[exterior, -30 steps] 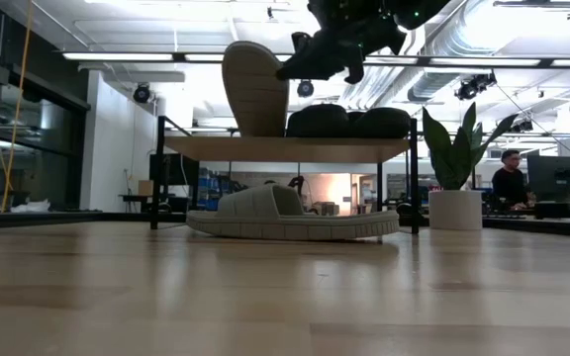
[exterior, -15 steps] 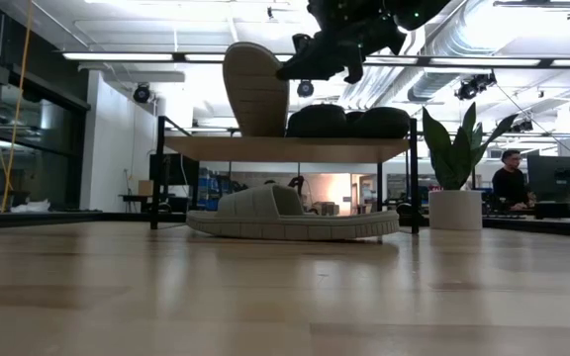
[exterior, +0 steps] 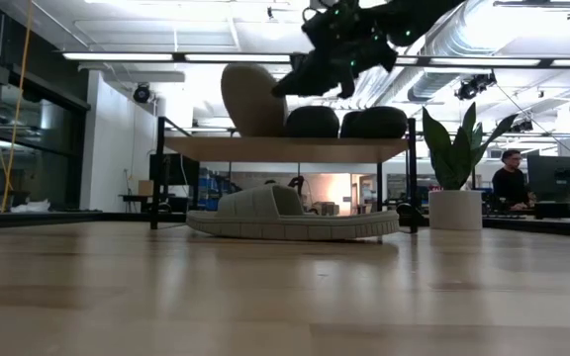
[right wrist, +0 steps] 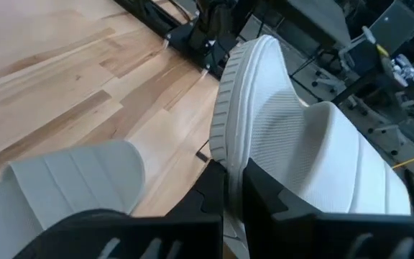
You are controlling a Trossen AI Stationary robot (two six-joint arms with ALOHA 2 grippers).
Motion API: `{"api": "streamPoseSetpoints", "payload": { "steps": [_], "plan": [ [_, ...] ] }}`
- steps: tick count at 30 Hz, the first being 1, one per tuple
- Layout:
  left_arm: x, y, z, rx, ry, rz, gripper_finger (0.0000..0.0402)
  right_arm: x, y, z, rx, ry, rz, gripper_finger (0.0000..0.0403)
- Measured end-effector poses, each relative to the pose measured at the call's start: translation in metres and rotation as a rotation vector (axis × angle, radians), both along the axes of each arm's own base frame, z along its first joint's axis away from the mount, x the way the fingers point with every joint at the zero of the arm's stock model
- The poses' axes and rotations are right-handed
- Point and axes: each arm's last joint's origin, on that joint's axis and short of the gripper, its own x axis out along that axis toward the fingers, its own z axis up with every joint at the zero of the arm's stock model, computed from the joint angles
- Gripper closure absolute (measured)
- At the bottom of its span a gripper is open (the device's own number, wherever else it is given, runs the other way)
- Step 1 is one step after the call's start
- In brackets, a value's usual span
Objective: Pick and place slides into the shelf
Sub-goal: Put the bottom white slide on the shelf
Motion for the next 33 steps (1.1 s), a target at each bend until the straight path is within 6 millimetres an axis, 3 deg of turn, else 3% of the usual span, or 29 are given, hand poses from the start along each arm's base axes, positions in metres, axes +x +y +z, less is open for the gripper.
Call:
{"api": "streamPoseSetpoints", "payload": {
  "steps": [5,15,27,33],
  "plan": [
    [0.0,0.0,0.0,0.0,0.0,-0.001,0.0103,0.006,-0.005,-0.016,0.023,0.038,-0.011,0.0402],
    [0.0,0.0,0.0,0.0,0.001,-0.003,0.0103,0.006,-0.005,-0.018,0.054,0.055,-0.034,0.0394],
    [0.0,0.0,0.0,0.001,0.001,-0.003,0.0103,0.007,0.006,-0.025,0.082,0.169,-0.119,0.027],
    [0.0,0.0,0.0,0.0,0.002,-0.003,0.0103,0.007,0.008,-0.025,0.084,0.178,-0.138,0.0241]
  ]
}}
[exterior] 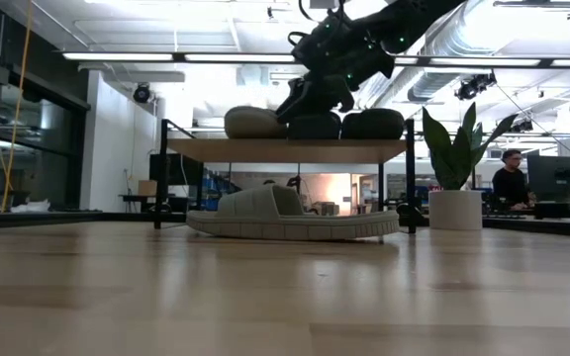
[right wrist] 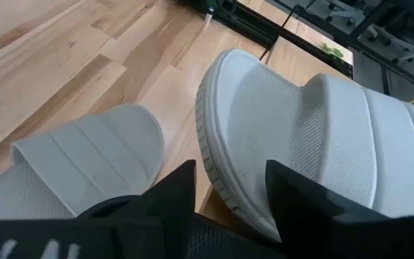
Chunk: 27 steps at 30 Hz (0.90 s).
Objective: Pick and place slides into the shelf
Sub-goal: Put the bottom white slide on the shelf, then put the white slide on the shelf
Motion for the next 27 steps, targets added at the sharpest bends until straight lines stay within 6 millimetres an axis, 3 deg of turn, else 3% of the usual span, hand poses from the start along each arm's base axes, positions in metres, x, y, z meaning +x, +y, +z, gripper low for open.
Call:
{"api": "streamPoseSetpoints", "payload": {
  "steps": [12,22,27],
  "plan": [
    [0.0,0.0,0.0,0.0,0.0,0.0,0.0103,-0.006,0.003,0.017,-0.04,-0.025,-0.026,0.0235],
    [0.0,0.0,0.0,0.0,0.0,0.0,0.0103,0.001,0.011,0.038,-0.035,-0.065,-0.014,0.0235],
    [0.0,0.0,0.0,0.0,0.0,0.0,0.0103,0.008,0.017,0.046,-0.026,-0.135,-0.024,0.0258]
  ]
}}
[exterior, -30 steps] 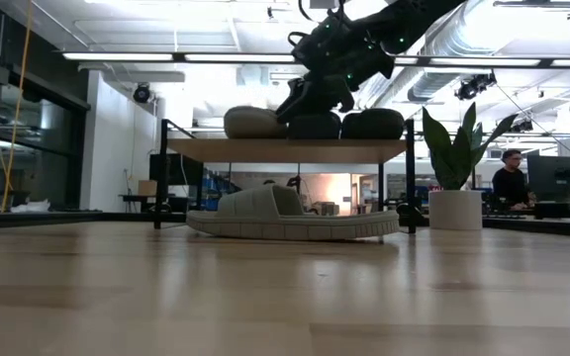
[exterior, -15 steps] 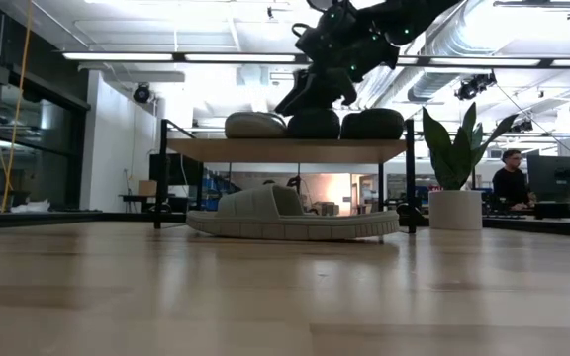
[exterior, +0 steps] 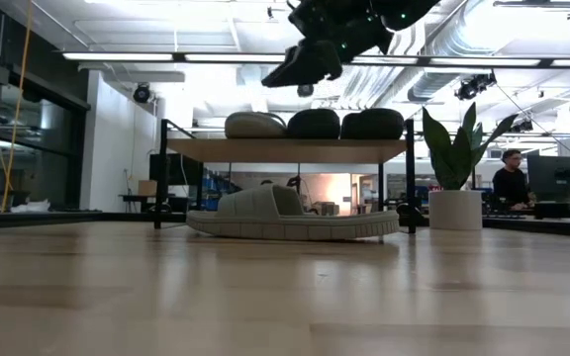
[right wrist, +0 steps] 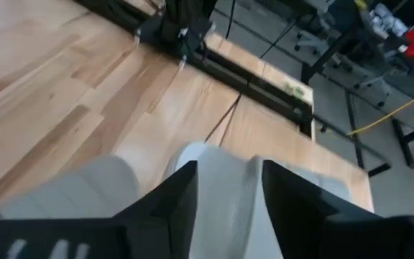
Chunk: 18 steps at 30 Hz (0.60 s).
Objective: Pick and place slides into the shelf
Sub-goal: Put the white slide on the shelf
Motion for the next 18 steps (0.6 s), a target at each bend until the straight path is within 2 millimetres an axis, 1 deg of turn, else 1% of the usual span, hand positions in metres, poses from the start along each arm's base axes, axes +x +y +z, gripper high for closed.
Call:
{"api": "streamPoseSetpoints", "payload": {
  "steps": [3,7,11,13,18],
  "plan": [
    [0.0,0.0,0.0,0.0,0.0,0.0,0.0103,0.003,0.004,0.002,0.002,-0.024,0.005,0.0291],
    [0.0,0.0,0.0,0.005,-0.001,0.012,0.0103,0.004,0.004,0.005,0.08,-0.044,-0.044,0.0342],
    [0.0,0.004,-0.002,0.039,0.005,0.139,0.0103,0.004,0.007,0.002,0.135,-0.008,-0.045,0.0389],
    [0.0,0.006,-0.005,0.054,0.032,0.185,0.0103,0.005,0.013,0.001,0.139,0.008,-0.031,0.0399],
    [0.0,0.009,-0.007,0.061,0.044,0.286,0.0103,0.009,0.035,-0.003,0.154,0.056,0.01,0.0401]
  ]
}}
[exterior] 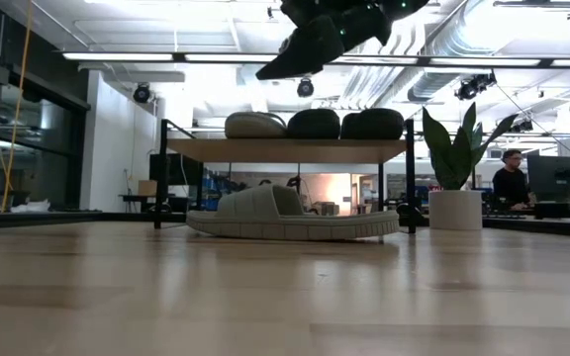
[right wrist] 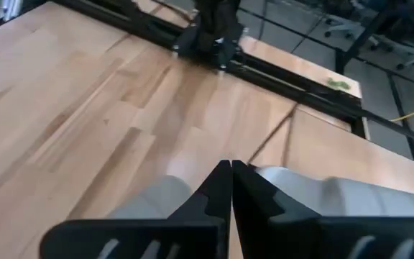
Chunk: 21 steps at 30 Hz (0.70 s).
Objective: Pick and place slides into the shelf
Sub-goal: Put the white slide on the shelf
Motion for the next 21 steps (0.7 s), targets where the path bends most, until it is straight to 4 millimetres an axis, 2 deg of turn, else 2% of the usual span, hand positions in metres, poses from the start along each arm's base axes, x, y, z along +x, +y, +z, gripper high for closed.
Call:
{"api": "streamPoseSetpoints", "payload": {
  "steps": [5,9,15,21],
  "plan": [
    [-0.001,0.002,-0.004,0.011,0.026,0.068,0.0103,0.006,0.027,-0.002,-0.029,0.039,-0.02,0.0402],
    [-0.003,0.007,-0.01,0.044,0.071,0.186,0.0103,0.008,0.045,-0.003,-0.035,0.071,-0.072,0.0402],
    [-0.009,0.014,-0.018,0.065,0.13,0.314,0.0103,0.009,0.065,-0.006,0.006,0.109,-0.088,0.0402],
    [-0.018,0.02,-0.024,0.053,0.2,0.366,0.0103,0.007,0.076,-0.009,0.085,0.16,-0.025,0.0402]
  ]
}}
